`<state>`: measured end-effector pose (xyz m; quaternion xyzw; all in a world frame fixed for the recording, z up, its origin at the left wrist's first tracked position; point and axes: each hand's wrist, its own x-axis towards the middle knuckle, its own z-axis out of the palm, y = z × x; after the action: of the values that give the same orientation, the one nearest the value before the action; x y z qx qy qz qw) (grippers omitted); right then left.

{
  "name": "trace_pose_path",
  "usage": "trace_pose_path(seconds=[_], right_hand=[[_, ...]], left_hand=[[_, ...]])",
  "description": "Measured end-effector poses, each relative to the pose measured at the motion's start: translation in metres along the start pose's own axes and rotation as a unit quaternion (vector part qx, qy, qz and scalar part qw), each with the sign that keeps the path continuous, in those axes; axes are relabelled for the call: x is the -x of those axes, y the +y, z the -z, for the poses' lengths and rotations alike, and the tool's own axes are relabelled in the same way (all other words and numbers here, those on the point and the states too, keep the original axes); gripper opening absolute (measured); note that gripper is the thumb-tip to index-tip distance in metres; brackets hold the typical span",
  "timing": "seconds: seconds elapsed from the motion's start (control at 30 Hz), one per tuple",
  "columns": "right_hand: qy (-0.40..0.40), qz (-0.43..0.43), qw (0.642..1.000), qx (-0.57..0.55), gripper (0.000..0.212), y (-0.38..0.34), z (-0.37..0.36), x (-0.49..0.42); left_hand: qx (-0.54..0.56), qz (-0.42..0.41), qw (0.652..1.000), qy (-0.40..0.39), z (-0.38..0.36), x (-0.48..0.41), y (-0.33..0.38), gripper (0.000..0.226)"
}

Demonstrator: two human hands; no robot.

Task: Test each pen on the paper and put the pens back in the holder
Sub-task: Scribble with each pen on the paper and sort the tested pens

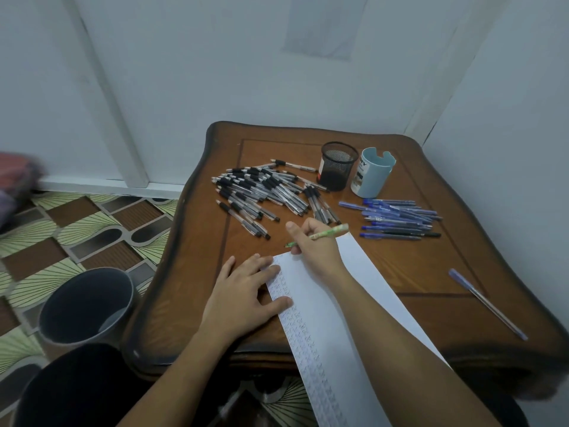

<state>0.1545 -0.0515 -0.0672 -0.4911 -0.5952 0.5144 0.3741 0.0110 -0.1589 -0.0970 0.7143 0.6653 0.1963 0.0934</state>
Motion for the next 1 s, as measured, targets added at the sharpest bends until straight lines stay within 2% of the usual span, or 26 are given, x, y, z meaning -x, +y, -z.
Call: trace_pose_path(seconds=[0.07,0.4,0.83,1.0], right_hand=[[0.015,0.015,1.000,0.013,0.038,0.005,-0.003,0.000],[0.013,0.060,0.996,0.062,0.036,0.020,-0.009,-0.003],[0.014,0.077,0.995,0.054,0.041,0.024,-0.011,-0.006],[0.022,0.084,0.995,0.055,0.036,0.025,-0.009,-0.005]], left_hand=[[-0.003,-0.001,1.000,-0.002,-0.001,0.000,0.000,0.079],[-0.008,-0.001,1.000,-0.005,-0.001,0.000,-0.001,0.073],[0.003,-0.003,1.000,0.000,-0.001,0.000,-0.002,0.072],[0.012,-0.003,1.000,0.003,0.000,0.000,-0.001,0.074]])
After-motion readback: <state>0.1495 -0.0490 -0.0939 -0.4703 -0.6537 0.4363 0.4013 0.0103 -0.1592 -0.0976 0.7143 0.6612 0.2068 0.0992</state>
